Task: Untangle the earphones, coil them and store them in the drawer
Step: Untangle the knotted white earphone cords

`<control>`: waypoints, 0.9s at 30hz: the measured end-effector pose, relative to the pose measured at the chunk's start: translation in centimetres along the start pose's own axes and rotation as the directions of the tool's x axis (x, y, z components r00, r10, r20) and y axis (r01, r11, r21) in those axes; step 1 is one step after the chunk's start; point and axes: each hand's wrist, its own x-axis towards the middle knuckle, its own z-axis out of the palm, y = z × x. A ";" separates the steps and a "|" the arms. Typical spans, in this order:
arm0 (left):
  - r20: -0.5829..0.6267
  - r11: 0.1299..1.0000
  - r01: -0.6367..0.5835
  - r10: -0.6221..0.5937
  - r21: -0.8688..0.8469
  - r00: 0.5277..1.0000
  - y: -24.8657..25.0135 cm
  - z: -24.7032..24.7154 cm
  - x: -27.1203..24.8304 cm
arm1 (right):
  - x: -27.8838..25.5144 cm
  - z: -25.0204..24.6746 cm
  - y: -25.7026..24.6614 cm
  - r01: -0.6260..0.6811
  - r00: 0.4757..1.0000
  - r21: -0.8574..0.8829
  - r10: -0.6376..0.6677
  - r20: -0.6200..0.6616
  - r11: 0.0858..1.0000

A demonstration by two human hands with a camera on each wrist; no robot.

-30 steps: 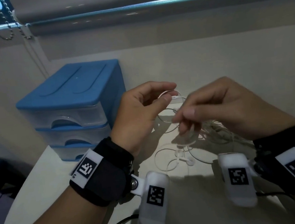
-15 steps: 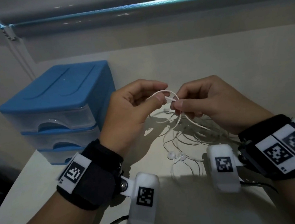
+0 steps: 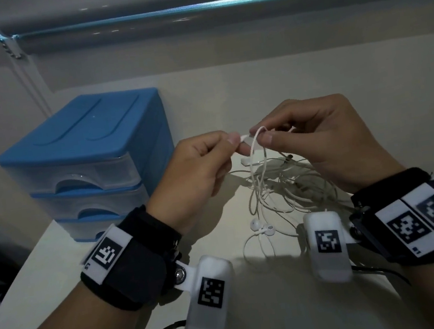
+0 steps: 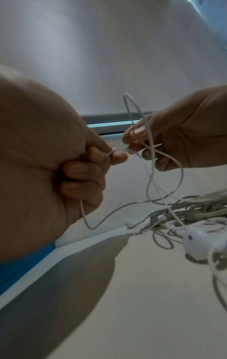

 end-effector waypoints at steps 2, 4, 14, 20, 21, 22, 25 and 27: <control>-0.054 0.997 -0.007 0.002 -0.080 0.999 0.0 0.0 0.1 | 0.0 -0.2 0.1 0.015 0.999 0.021 -0.015 0.028 1.000; -0.102 0.989 -0.030 0.016 -0.142 0.995 0.0 -0.1 0.2 | -0.1 -0.4 0.0 -0.006 0.995 0.048 0.001 0.099 0.999; -0.092 0.971 -0.166 0.152 -0.174 0.984 0.1 -0.1 0.3 | 0.0 0.1 0.0 -0.167 0.978 0.006 0.165 0.127 0.986; -0.102 0.975 -0.195 0.184 -0.111 0.978 0.1 -0.1 0.3 | -0.5 0.8 -0.5 -0.242 0.928 -0.048 0.246 0.281 0.969; -0.121 0.976 -0.194 0.182 -0.102 0.976 0.1 -0.2 0.3 | -0.5 0.8 -0.6 -0.236 0.930 -0.046 0.239 0.280 0.971; -0.140 0.977 -0.196 0.182 -0.089 0.973 0.0 -0.2 0.4 | -0.4 0.6 -0.7 -0.227 0.935 -0.035 0.228 0.273 0.973; -0.175 0.975 -0.222 0.219 0.004 0.960 -0.2 -0.3 0.4 | -0.2 0.3 -0.6 -0.229 0.952 0.062 0.210 0.221 0.971; -0.194 0.962 -0.263 0.272 0.074 0.942 -0.3 -0.4 0.5 | -0.2 0.3 -0.5 -0.231 0.961 0.124 0.206 0.187 0.965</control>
